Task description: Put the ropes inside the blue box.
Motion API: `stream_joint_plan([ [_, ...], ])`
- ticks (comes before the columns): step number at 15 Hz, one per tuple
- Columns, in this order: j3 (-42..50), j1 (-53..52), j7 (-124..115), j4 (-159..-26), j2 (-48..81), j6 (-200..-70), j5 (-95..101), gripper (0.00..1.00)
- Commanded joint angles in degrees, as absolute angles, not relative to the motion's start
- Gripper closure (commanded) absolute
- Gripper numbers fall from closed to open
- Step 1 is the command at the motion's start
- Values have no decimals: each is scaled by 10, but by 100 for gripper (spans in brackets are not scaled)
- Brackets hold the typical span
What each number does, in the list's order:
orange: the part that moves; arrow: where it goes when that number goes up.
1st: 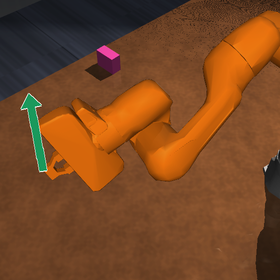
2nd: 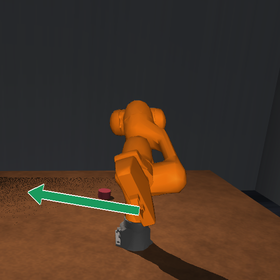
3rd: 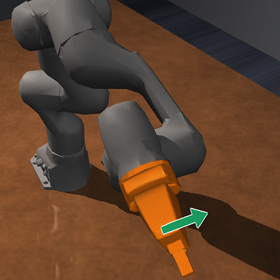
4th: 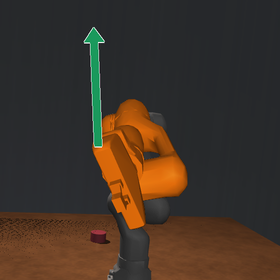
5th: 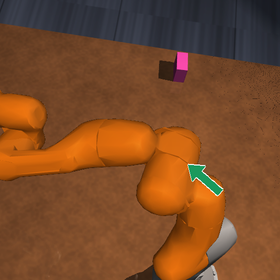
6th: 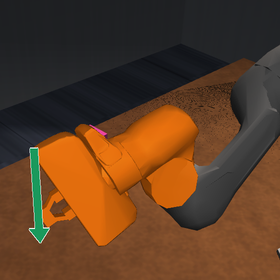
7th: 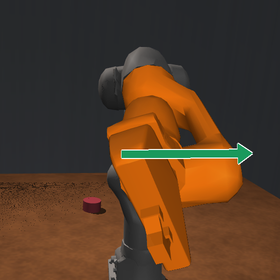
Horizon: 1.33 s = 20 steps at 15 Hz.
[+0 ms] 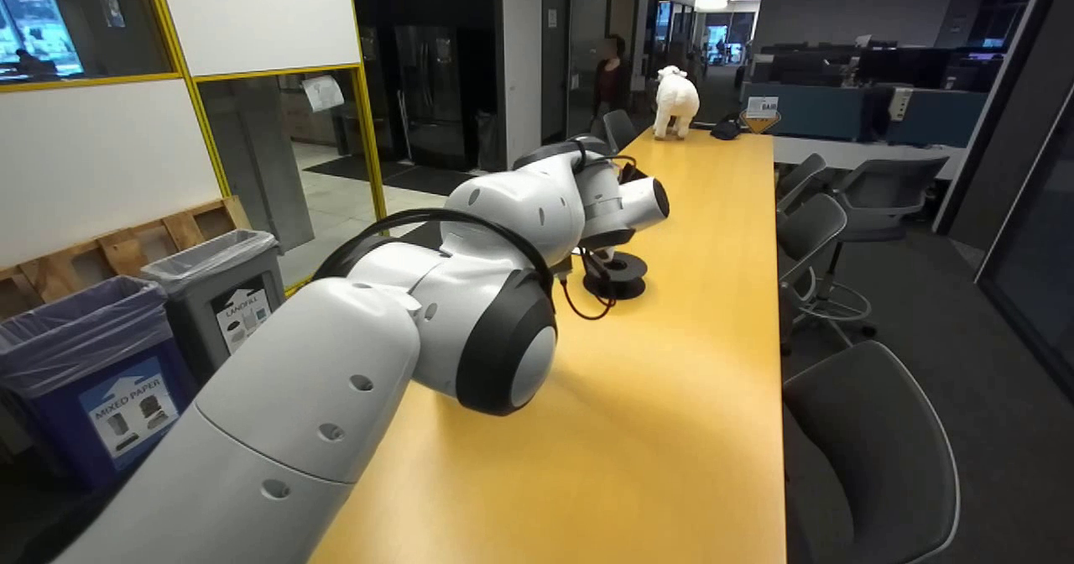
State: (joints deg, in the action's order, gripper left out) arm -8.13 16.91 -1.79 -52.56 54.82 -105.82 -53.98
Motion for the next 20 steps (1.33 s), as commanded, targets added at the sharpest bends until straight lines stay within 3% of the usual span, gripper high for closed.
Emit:
stream_joint_plan([
  [1, -81, 139, -64, -487, 532, -1080, -535, 99],
  [9, -85, 44, -82, -464, 533, -1095, -516, 99],
  [10, -82, 36, -78, -468, 532, -1095, -508, 76],
  [20, -72, 19, -49, -441, 576, -1025, -343, 2],
])
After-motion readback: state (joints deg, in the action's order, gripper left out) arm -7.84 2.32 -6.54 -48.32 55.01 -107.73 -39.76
